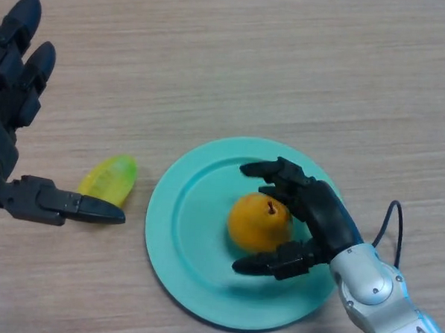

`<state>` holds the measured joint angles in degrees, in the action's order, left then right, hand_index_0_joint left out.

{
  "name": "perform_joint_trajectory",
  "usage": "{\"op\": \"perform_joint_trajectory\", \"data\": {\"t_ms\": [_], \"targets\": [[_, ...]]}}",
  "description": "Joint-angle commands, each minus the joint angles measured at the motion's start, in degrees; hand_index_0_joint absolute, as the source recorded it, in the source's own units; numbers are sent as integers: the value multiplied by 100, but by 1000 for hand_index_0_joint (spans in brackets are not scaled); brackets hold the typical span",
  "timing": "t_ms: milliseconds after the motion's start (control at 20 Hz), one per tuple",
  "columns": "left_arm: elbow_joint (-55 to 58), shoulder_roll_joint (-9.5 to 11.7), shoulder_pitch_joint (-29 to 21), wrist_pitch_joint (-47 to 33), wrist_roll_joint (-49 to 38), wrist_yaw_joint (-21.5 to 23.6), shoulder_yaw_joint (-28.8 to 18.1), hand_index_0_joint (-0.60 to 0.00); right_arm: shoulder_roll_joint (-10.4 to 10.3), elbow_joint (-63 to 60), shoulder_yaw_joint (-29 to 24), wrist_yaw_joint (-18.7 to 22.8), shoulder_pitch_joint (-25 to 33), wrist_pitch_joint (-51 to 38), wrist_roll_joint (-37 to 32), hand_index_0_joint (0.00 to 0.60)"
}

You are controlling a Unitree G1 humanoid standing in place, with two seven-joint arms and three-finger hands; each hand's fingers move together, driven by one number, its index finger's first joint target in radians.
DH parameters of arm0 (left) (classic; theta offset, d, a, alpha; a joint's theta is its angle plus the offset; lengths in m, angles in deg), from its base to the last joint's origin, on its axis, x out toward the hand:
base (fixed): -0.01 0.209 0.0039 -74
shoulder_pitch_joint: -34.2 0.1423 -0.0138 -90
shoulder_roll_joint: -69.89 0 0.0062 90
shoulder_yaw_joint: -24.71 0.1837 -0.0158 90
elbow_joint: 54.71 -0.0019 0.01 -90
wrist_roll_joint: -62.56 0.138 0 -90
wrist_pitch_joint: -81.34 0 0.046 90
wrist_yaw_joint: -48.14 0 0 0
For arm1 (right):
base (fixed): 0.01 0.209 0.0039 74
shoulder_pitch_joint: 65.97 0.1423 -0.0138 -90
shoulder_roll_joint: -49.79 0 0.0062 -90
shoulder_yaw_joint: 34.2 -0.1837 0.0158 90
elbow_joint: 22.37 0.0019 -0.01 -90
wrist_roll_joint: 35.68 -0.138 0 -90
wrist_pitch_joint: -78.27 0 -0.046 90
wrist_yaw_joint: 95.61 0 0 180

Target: Pick up the yellow pear and place it on the plate

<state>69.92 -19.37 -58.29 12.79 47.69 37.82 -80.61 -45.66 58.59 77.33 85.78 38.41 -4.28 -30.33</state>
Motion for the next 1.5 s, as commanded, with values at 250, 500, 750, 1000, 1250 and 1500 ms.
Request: {"op": "perform_joint_trajectory", "data": {"t_ms": [250, 500, 750, 1000, 1250, 1500], "targets": [[278, 204, -93, -623, 16, -45, -282, 0, 34, 2109, -964, -620, -56, -672, 1011, 0], [297, 294, -93, -329, -210, -165, -401, 0, 191, 3817, -2063, -1262, -630, -63, 639, 0], [591, 304, -182, 235, -3, -281, -268, 0, 458, 4689, -2883, -1210, -1143, 714, -226, 0], [356, 262, -218, -360, 379, -54, -278, 0, 543, 4945, -2982, -1408, -1136, 1218, -439, 0], [152, 278, -258, -762, 304, 75, -270, 0, 574, 4959, -3043, -1566, -1142, 1308, -389, 0], [82, 394, -336, -586, 14, 68, -426, 0, 560, 5210, -3074, -1611, -1138, 1547, -351, 0]]}}
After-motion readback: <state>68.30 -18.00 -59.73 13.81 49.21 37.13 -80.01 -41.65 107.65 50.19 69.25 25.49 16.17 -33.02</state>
